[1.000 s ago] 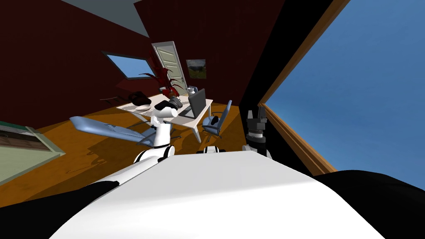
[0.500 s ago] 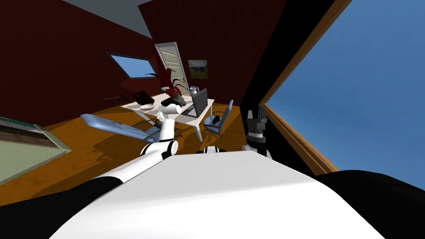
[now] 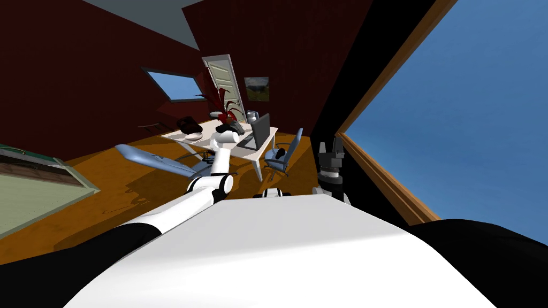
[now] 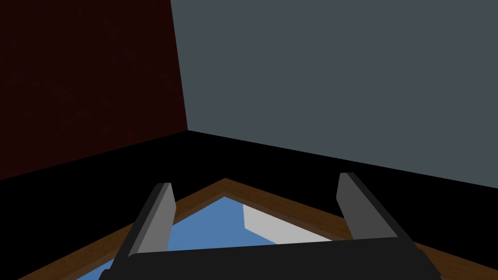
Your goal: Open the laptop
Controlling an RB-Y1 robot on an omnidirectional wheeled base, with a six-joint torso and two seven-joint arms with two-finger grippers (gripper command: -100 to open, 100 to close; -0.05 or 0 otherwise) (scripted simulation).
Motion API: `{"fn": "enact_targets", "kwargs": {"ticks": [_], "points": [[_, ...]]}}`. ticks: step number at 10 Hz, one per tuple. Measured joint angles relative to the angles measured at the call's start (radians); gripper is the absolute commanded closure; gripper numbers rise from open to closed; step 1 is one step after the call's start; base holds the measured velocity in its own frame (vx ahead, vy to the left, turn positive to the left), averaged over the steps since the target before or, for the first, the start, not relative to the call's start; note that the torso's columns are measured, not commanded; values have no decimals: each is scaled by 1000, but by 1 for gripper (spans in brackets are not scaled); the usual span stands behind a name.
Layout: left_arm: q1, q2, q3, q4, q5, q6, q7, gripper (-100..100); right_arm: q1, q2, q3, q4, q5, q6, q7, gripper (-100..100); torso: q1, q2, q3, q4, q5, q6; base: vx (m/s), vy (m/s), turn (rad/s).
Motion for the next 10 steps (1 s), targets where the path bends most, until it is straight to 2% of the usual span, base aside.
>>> {"fn": "enact_targets", "kwargs": {"ticks": [3,5,8,10], "points": [[-94,-32,-16,86,-29,-12,12,100,0,0,0,0,0,0,0,0,2,2,1,1,1,0,-59,55,2],[-120,-33,-16,137,-29,-15,13,100,0,0,0,0,0,0,0,0,0,-2,-1,-1,0,0,-25,29,40],[-191,-62,-33,197,-50,-26,21,100,0,0,0,0,0,0,0,0,3,3,2,1,1,0,-51,55,8],[-234,-65,-33,258,-56,-32,24,100,0,0,0,0,0,0,0,0,0,-1,-1,0,0,0,0,0,0]]}}
